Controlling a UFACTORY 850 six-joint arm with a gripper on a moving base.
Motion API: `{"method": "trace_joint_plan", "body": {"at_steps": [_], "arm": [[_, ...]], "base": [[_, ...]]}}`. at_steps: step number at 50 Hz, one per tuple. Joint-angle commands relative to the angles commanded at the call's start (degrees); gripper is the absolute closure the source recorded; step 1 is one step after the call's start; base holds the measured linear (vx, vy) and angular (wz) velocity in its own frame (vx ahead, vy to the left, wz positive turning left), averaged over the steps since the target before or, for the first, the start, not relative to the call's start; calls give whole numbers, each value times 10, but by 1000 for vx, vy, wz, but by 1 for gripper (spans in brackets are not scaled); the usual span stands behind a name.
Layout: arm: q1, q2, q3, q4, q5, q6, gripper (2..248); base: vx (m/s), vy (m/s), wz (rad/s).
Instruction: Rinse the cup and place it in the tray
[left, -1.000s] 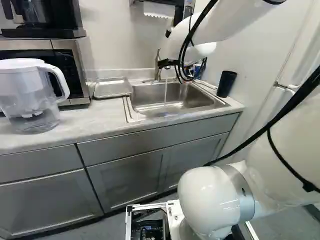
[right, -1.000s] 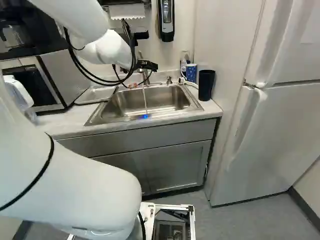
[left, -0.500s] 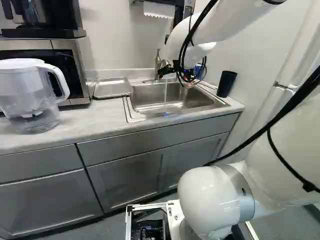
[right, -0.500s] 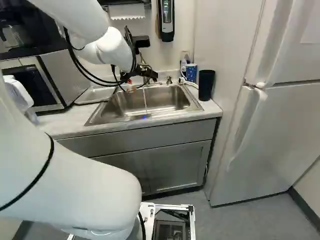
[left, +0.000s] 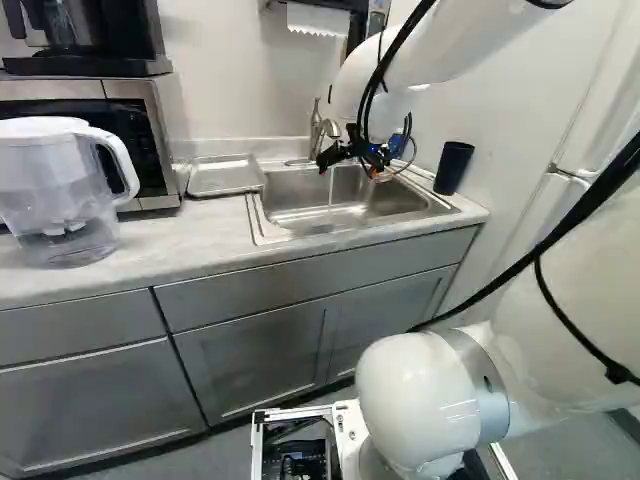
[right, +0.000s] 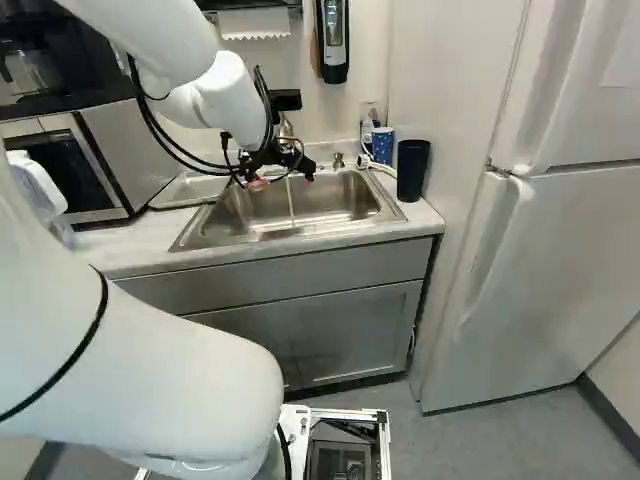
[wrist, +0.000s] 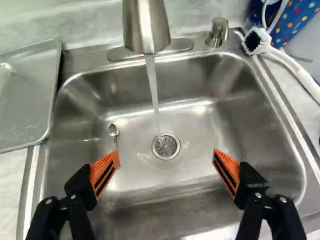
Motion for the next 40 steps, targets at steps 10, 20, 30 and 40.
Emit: {"method": "trace_joint_plan", "body": {"at_steps": [10, 20, 30, 40], "arm": [[0, 0, 0, 0, -41, 0, 3], [0, 0, 0, 3, -51, 0, 3], [0, 0, 0, 3, -51, 0, 3], [0, 0, 0, 9, -44, 0, 3]], "base": [[0, 0, 0], [0, 0, 0], [0, 0, 0], [0, 0, 0]]}}
